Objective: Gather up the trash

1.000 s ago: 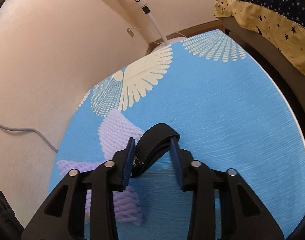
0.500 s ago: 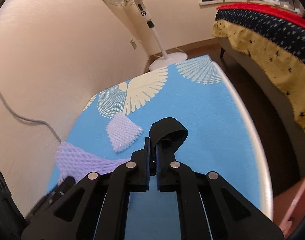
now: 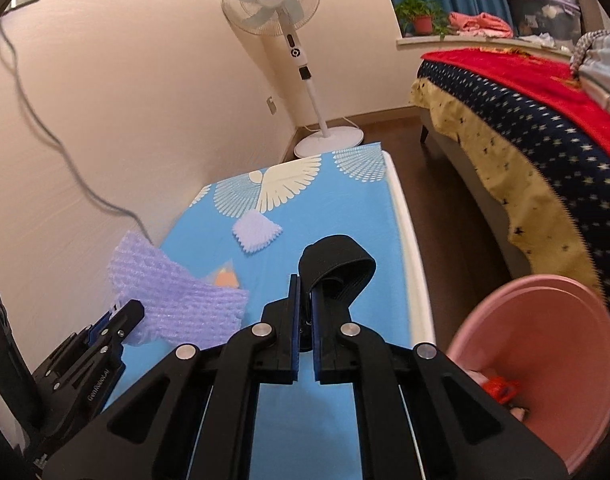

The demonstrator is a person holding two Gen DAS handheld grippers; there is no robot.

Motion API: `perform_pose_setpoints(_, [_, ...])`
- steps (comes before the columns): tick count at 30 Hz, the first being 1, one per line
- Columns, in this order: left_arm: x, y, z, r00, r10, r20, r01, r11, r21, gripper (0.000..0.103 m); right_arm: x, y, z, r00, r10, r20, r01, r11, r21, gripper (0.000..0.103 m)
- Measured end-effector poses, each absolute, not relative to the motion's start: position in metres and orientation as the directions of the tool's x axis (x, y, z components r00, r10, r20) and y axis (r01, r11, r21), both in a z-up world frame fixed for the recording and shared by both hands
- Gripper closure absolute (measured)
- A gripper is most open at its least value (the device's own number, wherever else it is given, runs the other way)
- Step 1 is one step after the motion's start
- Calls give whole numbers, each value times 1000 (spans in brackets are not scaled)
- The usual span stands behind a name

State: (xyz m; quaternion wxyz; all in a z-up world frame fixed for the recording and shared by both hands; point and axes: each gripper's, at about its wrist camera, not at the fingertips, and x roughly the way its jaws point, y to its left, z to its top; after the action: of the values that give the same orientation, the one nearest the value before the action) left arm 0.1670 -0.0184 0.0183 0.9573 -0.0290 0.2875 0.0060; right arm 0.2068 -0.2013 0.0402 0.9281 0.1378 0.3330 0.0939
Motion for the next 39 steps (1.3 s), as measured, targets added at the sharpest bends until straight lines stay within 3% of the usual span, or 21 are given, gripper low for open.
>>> perform_pose_setpoints(7, [118, -42, 33, 856, -9, -517, 20, 1000, 14, 87, 153, -209, 54, 766, 258, -588, -94, 951, 294, 98])
perform_pose_setpoints(17, [94, -47, 37, 863, -65, -501, 72, 997, -6, 87, 98, -218, 56, 808, 170, -564, -68, 978, 196, 98])
perform_pose_setpoints(39, [88, -68, 32, 855, -135, -500, 139, 990, -29, 87, 91, -233, 50, 823, 94, -560, 0, 986, 166, 98])
